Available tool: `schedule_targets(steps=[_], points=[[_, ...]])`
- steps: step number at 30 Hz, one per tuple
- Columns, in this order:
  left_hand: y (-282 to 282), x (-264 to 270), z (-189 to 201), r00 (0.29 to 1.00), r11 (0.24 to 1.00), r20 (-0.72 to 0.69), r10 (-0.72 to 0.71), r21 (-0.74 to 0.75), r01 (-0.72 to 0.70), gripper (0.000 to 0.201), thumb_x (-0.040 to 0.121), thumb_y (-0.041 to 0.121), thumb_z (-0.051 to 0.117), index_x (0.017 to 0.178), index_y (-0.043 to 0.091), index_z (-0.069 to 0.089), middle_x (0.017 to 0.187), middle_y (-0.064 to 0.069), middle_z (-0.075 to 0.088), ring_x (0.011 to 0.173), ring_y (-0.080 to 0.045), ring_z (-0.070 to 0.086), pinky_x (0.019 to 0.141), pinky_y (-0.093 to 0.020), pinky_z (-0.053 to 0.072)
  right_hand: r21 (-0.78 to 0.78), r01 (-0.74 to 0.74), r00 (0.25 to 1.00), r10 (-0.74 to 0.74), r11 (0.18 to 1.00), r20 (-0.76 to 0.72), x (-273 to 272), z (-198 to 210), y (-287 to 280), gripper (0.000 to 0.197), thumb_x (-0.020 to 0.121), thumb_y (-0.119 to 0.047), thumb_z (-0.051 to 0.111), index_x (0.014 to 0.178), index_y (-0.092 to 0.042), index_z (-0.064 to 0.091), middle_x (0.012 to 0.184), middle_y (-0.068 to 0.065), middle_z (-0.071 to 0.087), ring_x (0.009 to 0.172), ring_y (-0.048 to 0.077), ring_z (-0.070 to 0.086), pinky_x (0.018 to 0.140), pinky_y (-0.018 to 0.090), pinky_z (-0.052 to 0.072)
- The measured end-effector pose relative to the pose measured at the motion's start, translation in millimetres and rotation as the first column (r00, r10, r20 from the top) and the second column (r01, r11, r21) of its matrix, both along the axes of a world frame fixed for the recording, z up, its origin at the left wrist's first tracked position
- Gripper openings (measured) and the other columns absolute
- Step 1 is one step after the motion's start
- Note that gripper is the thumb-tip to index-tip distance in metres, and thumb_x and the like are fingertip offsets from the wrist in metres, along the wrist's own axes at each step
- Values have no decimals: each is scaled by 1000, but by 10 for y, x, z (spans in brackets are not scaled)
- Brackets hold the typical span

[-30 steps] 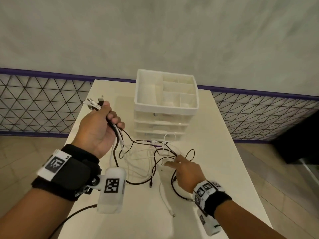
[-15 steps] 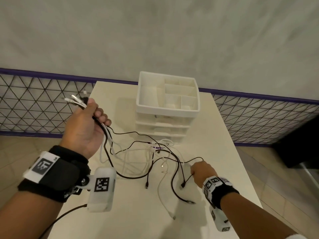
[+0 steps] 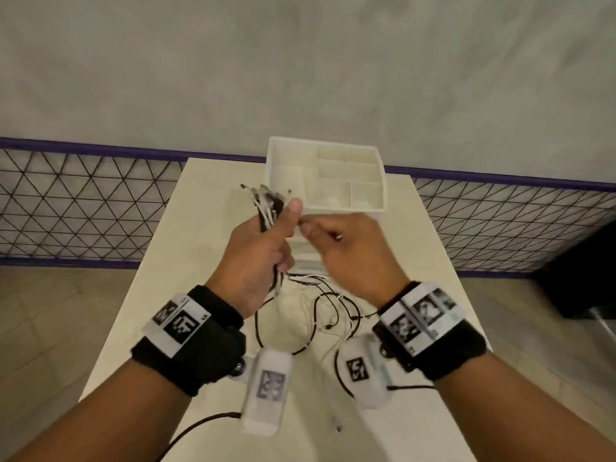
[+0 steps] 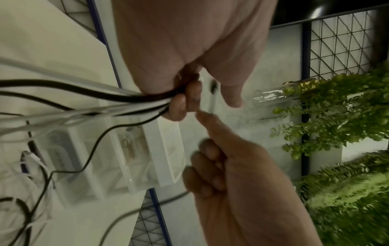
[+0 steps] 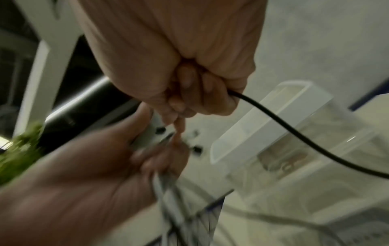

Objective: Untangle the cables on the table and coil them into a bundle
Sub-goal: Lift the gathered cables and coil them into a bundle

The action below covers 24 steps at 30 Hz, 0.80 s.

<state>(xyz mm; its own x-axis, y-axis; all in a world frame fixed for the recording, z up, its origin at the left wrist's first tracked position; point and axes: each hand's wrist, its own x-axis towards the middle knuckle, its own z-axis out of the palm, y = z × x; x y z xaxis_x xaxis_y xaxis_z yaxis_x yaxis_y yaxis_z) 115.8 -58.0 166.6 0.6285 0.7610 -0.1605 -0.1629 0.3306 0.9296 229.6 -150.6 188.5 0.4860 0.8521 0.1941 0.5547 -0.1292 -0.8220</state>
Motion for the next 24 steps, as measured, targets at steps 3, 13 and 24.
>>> schedule_targets(steps=[3, 13, 24], points=[[38, 20, -19, 998, 995, -10, 63, -77, -63, 13, 102, 20, 53, 102, 7, 55, 56, 3, 44, 45, -9, 35, 44, -21, 33, -13, -140, 990, 139, 990, -39, -168, -209, -23, 29, 100, -7, 56, 125, -14, 69, 72, -16, 69, 45, -9, 54, 50, 4, 40], [803, -557, 20, 945, 943, 72, 318, -131, -307, 21, 105, 29, 43, 90, 20, 54, 66, 6, 50, 54, -7, 43, 57, -24, 39, -314, 103, 950, -187, 944, -249, 803, -918, -539, 40, 84, -49, 69, 84, -11, 81, 52, 1, 36, 47, 11, 27, 43, 13, 27], [466, -354, 15, 964, 956, 197, 178, -268, -122, 23, 103, 30, 47, 87, 15, 55, 61, 2, 45, 61, -14, 53, 76, -37, 57, -383, 4, 997, -31, 924, -64, 604, -910, -275, 77, 75, -69, 65, 142, -34, 50, 143, -11, 52, 127, 10, 52, 106, 29, 40]])
